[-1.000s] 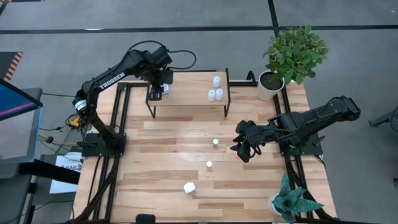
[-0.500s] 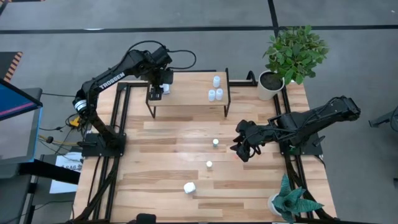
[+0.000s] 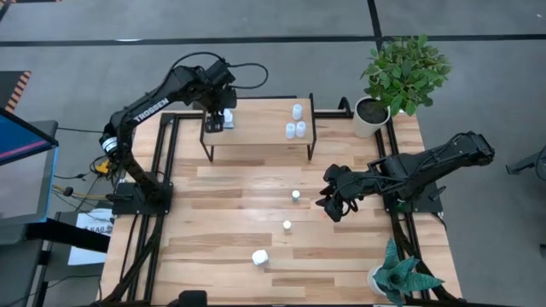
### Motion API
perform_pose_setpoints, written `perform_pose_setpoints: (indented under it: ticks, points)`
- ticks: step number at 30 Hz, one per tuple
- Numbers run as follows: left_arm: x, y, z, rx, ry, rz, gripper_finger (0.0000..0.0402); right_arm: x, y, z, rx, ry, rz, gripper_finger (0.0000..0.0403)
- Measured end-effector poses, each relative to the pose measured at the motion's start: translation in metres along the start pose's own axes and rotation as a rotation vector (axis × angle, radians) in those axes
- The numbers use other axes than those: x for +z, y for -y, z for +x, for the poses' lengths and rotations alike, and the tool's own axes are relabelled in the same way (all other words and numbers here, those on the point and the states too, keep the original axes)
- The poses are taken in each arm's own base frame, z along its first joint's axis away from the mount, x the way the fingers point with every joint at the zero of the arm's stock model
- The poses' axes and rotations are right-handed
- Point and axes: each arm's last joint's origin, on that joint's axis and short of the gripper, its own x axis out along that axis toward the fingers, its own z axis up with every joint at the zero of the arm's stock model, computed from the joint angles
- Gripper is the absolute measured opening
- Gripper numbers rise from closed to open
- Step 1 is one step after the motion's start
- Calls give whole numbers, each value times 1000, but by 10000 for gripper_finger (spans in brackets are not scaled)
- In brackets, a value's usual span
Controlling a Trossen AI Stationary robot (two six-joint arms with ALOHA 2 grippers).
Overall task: Pick and place medicine bottles onto shelf by color
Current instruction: Put the white medicine bottle on the shelf aligned with the other white medicine bottles
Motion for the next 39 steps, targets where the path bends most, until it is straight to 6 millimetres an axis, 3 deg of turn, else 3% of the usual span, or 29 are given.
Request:
perform_pose_setpoints:
  ticks: [7,15,23,30,39]
  points:
    - [4,7,-35,-12,47,-121,257,0,0,0,0,0,0,218]
    - [13,48,-58,-382,101,-353,254,0,0,0,-2,-2,-30,218]
    - [34,112,-75,-519,73,-340,254,-9,5,-1,-63,-74,-24,218]
    - [39,182,-98,-435,36,-369,254,-26,1,-5,-92,-163,-126,218]
    - [49,279,-117,-435,153,-381,254,-44,-13,-13,-34,-200,-212,218]
